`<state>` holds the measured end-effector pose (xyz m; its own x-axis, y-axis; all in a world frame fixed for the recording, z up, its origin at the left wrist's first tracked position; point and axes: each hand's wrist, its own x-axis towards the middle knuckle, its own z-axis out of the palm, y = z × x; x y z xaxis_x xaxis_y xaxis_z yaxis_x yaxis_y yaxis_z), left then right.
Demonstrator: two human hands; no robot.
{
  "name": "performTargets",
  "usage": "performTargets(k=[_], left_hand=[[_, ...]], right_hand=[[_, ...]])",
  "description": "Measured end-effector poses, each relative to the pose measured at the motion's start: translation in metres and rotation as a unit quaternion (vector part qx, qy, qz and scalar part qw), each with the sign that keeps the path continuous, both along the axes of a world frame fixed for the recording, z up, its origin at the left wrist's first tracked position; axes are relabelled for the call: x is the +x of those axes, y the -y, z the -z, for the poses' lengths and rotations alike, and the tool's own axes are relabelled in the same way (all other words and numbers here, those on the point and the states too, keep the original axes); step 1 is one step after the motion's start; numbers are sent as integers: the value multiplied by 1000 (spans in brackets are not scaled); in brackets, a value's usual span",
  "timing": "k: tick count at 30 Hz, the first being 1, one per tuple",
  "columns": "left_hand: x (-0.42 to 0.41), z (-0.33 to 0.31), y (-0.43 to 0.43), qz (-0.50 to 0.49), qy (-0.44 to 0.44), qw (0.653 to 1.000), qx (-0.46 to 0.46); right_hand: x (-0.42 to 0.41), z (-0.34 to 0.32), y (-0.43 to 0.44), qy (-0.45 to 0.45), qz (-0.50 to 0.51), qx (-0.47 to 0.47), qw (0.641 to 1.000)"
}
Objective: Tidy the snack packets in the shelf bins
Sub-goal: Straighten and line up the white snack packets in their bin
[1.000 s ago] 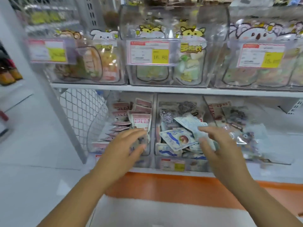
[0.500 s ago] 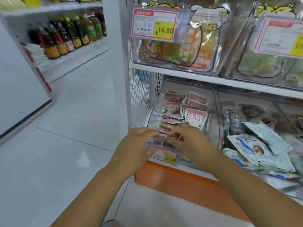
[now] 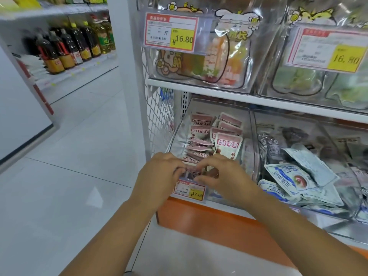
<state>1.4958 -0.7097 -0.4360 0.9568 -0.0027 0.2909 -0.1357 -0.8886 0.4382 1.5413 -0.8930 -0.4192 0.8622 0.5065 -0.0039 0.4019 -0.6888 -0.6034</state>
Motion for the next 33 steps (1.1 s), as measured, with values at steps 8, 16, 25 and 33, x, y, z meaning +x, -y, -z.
performTargets(k=[8, 16, 25, 33], left_hand=[[-4, -12, 2, 1, -33, 990, -139], [-1, -18, -11, -28, -41, 949, -311], [-11, -21, -23, -37, -43, 927, -371], [-10, -26, -13, -28, -51, 932, -358]], right_hand=[[-1, -24, 11, 41, 70, 142, 987], [39, -56, 28, -48, -7, -22, 999], [66, -23, 13, 67, -100, -430, 895], [11, -63, 82, 68, 222, 161, 959]])
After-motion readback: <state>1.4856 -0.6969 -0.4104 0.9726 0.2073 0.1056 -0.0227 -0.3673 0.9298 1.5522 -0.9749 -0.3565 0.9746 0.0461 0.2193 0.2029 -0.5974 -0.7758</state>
